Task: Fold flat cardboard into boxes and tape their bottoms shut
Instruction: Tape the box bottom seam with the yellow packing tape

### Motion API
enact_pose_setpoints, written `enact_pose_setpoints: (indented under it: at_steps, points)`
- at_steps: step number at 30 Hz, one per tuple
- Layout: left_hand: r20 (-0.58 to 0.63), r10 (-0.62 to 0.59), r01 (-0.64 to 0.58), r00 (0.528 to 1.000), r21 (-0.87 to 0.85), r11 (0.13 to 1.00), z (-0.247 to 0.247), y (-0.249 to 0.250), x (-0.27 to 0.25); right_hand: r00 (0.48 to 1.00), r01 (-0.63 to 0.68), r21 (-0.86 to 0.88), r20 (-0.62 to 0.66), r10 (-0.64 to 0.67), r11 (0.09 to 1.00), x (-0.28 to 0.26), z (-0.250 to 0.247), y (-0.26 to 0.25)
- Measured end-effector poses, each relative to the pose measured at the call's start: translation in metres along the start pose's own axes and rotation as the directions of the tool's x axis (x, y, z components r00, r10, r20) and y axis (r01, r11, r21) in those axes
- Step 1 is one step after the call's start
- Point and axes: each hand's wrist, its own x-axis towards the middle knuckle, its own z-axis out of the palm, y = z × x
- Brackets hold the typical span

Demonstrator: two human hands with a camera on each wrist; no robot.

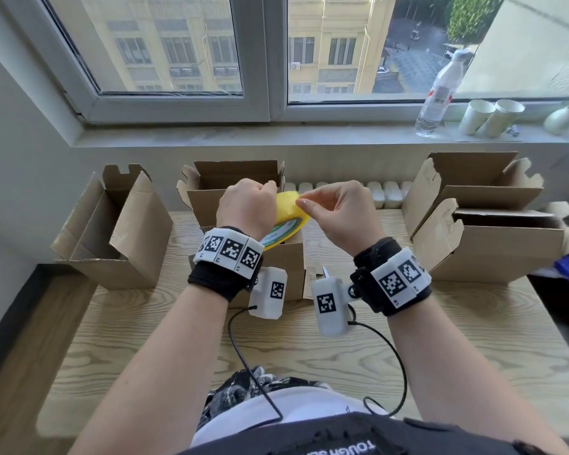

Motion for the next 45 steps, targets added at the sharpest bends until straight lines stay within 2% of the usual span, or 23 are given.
enact_pose_setpoints:
  at_steps: [4, 7, 11, 18, 25, 28, 31, 35, 41, 45]
  points:
    - [0.025, -0.046, 0.044, 0.999, 0.051, 0.998, 0.000, -0.003, 0.005, 0.995, 0.076, -0.139, 0.075, -0.066, 0.987, -0.001, 0.008, 0.000]
    - [0.080, -0.025, 0.014, 0.996, 0.124, 0.992, -0.005, -0.008, 0.008, 0.987, 0.124, -0.225, 0.132, -0.096, 0.966, -0.003, 0.010, 0.002]
    - [0.126, -0.029, 0.005, 0.992, 0.190, 0.982, -0.011, -0.012, 0.015, 0.957, 0.277, -0.396, 0.193, -0.216, 0.875, -0.010, 0.020, 0.002]
    - [0.123, 0.048, -0.088, 0.991, 0.348, 0.933, -0.017, -0.003, 0.017, 0.930, 0.365, -0.493, 0.235, -0.283, 0.790, -0.018, 0.031, 0.001]
    - [0.150, 0.082, -0.136, 0.985, 0.390, 0.911, -0.014, 0.002, 0.017, 0.942, 0.333, -0.511, 0.203, -0.266, 0.792, -0.017, 0.029, -0.001]
    - [0.162, 0.078, -0.137, 0.984, 0.389, 0.911, -0.012, 0.004, 0.016, 0.937, 0.345, -0.522, 0.233, -0.259, 0.780, -0.017, 0.028, 0.000]
    - [0.190, 0.072, -0.138, 0.979, 0.363, 0.921, -0.011, 0.003, 0.014, 0.928, 0.354, -0.454, 0.278, -0.248, 0.817, -0.016, 0.029, 0.000]
    - [0.196, 0.084, -0.147, 0.977, 0.334, 0.931, -0.011, 0.003, 0.011, 0.936, 0.318, -0.364, 0.269, -0.228, 0.875, -0.014, 0.028, 0.006]
    - [0.174, 0.034, -0.067, 0.984, 0.184, 0.981, -0.011, -0.005, 0.013, 0.956, 0.267, -0.206, 0.183, -0.231, 0.942, -0.009, 0.023, 0.005]
    - [0.182, 0.011, -0.043, 0.983, 0.173, 0.984, -0.012, -0.003, 0.014, 0.960, 0.264, -0.269, 0.168, -0.225, 0.926, -0.012, 0.020, 0.002]
